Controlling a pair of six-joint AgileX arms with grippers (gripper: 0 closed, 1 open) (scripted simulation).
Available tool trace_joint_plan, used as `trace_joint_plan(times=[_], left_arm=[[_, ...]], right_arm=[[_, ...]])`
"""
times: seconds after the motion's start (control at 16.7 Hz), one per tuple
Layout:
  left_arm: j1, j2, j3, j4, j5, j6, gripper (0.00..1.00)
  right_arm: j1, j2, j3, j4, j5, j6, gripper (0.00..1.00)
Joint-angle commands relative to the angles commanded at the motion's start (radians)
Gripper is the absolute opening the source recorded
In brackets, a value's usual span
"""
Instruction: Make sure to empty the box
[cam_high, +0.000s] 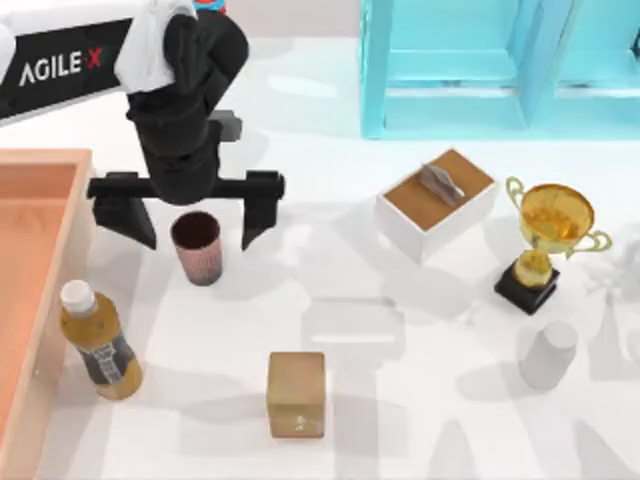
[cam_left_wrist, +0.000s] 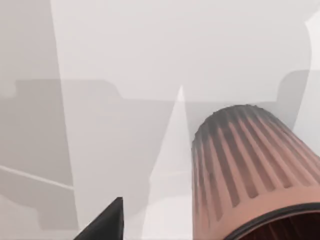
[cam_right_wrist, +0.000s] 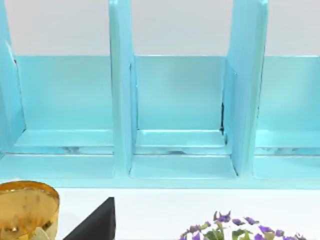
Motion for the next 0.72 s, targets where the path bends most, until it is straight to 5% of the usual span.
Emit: trace_joint_plan(times=[0.36,0.72], left_arm=[[0.000,-0.001,0.040,-0.040,0.000,-0.001,1.00],[-0.003,-0.023,0.287,-0.320,0.000,-0.003,1.00]], right_arm=[[0.000,0.000,0.000,0.000,0.000,0.000,1.00],[0.000,0.000,0.000,0.000,0.000,0.000,1.00]])
